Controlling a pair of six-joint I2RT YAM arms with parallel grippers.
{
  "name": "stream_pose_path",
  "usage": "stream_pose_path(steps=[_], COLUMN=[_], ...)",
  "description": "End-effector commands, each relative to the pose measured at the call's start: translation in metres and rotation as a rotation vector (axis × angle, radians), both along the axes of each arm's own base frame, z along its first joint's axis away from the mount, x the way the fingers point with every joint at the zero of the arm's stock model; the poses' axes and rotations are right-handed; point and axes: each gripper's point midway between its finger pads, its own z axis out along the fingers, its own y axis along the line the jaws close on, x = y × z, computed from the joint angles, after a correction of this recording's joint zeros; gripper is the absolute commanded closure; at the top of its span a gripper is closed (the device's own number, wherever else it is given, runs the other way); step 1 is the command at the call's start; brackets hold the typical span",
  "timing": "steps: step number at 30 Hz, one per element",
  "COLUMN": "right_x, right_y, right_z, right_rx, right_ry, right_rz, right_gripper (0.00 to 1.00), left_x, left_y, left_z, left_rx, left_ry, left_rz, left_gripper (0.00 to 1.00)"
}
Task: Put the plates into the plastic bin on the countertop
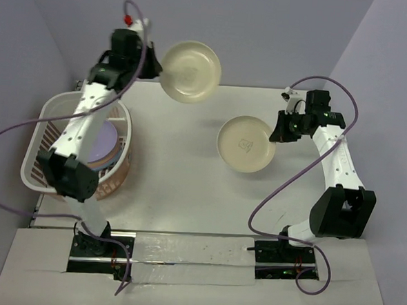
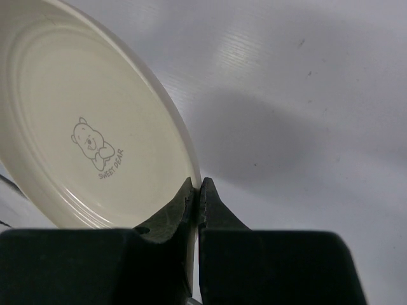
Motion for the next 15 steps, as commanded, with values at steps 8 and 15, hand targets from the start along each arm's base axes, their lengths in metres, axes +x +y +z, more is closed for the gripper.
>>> stream_pose_path(steps=[8,15], right_x=[0.019,0.034], right_y=[0.029,0.078], right_z=[0.043,0.052], right_rx=[0.137,0.147], right_ry=[-0.115,-0.127], right_rz=[0.024,0.108], right_gripper=[1.0,1.0], left_x=[-0.116,-0.158], left_y=[0.269,0.318], left_z=[-0.033,-0.089], left_rx=[0.237,0.284], left_ry=[0.13,0.275], left_rz=[0.293,0.353], left_gripper=[1.0,1.0])
